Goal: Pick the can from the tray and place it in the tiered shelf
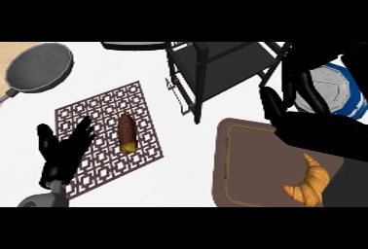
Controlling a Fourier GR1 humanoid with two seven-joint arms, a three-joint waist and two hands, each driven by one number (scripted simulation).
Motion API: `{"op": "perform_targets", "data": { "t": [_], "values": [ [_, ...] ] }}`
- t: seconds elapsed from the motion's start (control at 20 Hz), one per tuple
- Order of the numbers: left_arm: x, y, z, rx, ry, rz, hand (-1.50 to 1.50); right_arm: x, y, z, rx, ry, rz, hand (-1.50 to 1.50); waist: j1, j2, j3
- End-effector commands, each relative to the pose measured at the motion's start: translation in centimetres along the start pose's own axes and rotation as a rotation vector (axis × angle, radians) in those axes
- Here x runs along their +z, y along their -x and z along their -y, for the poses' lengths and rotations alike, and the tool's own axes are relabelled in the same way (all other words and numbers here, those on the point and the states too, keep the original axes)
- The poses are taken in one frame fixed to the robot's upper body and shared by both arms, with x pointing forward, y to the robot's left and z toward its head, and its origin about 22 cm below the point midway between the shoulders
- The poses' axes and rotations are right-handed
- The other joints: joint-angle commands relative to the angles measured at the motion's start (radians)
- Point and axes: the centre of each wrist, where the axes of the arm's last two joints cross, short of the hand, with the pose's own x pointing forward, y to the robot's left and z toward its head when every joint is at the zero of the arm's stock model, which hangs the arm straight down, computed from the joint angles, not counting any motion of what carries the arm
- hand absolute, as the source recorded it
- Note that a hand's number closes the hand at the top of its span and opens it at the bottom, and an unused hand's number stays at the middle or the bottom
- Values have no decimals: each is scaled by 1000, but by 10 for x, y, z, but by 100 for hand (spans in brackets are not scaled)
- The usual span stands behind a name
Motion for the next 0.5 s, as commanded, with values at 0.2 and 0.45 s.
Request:
{"op": "perform_targets", "data": {
  "t": [0.2,0.45],
  "values": [
    [8,1,11,-3,3,-6,0,-59,-1,55,-32,89,-76,150,18,6,0],
    [2,6,18,-15,13,-13,0,-82,16,72,-7,89,-50,150,13,7,0]
  ]
}}
